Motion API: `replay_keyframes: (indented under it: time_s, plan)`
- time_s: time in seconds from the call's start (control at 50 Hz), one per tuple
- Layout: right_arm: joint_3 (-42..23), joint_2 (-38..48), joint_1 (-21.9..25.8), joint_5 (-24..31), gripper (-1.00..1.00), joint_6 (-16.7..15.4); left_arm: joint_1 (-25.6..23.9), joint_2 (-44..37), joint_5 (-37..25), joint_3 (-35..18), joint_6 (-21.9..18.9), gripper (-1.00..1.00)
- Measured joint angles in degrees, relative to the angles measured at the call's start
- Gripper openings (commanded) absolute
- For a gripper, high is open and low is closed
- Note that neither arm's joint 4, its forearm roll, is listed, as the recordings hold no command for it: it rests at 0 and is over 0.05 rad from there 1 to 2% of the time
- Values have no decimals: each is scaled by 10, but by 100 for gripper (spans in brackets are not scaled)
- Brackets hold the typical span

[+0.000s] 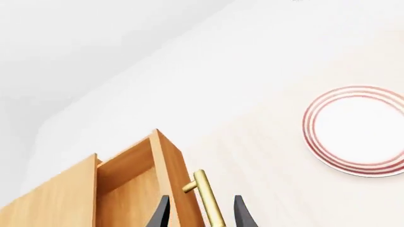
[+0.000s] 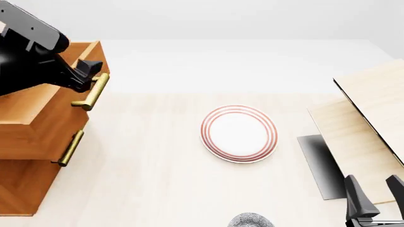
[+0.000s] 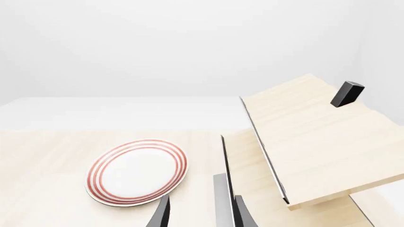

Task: Open the top drawer of the cabinet and put the bowl in it.

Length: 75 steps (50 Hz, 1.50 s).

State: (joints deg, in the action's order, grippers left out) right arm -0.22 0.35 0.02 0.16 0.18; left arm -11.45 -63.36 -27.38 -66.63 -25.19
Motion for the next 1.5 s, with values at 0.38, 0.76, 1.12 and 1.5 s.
replay_keyframes:
  time_s: [0.38,0.76,1.12,1.5]
  plan:
    - [0,0,0,0,100,0,46,-62,-126,-150,127,100]
    - [0,0,0,0,100,0,74,-132,-210,-259,221,100]
    - [0,0,0,0,100,0,73,-189,-240,-301,291,100]
    - [0,0,0,0,100,0,90,-197,-239,-292,325,100]
